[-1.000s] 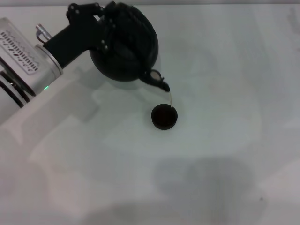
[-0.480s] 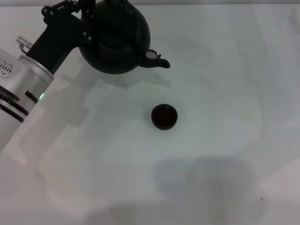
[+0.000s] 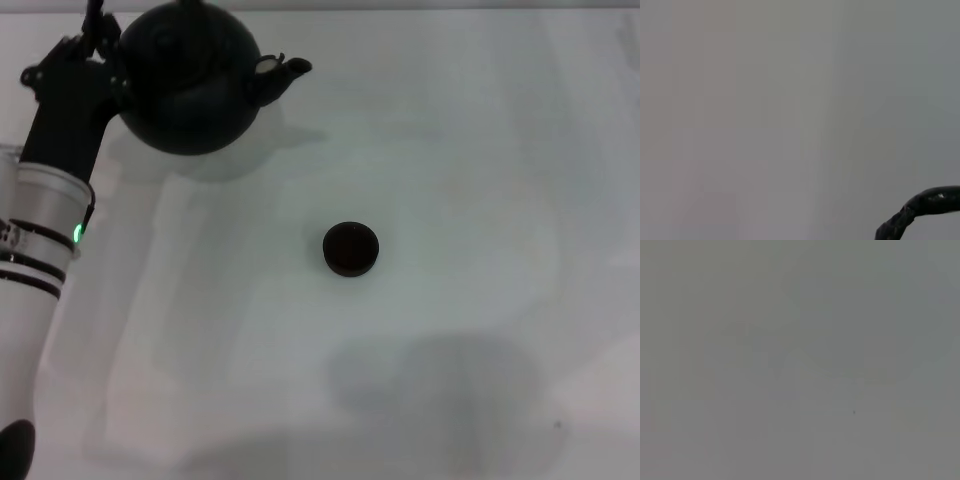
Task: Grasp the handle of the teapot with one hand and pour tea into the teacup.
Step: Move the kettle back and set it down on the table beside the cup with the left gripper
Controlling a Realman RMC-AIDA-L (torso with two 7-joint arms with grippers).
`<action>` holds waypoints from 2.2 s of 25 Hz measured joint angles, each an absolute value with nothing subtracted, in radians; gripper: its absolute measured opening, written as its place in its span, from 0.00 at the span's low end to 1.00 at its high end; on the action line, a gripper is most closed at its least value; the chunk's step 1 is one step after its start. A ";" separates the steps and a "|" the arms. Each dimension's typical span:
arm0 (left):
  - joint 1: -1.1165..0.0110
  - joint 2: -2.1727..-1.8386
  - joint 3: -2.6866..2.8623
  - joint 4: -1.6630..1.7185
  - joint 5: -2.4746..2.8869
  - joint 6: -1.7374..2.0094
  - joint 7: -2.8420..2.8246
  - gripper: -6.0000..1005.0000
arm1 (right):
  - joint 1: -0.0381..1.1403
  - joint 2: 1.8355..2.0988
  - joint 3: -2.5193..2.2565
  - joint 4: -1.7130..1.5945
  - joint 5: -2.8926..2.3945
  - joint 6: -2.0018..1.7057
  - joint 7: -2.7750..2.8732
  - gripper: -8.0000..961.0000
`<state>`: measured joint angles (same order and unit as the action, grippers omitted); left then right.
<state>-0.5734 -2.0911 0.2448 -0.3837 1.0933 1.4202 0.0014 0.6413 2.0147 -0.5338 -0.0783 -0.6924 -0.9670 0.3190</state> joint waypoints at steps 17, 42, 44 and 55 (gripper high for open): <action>-0.538 -2.093 0.170 -0.418 1.091 1.286 0.009 0.10 | 0.647 2.012 -0.534 -0.085 -0.693 -0.946 0.313 0.86; -0.526 -2.089 0.179 -0.373 1.131 1.238 0.007 0.11 | 0.642 2.013 -0.534 -0.092 -0.692 -0.947 0.317 0.86; -0.525 -2.089 0.179 -0.372 1.133 1.237 0.006 0.13 | 0.642 2.013 -0.534 -0.092 -0.692 -0.948 0.317 0.86; -0.518 -2.089 0.179 -0.372 1.135 1.247 0.002 0.18 | 0.640 2.014 -0.534 -0.092 -0.692 -0.951 0.318 0.86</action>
<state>-0.5184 -2.0889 0.1795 -0.3725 1.1352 1.2471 0.0023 0.6404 2.0142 -0.5338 -0.0919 -0.6922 -0.9509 0.3175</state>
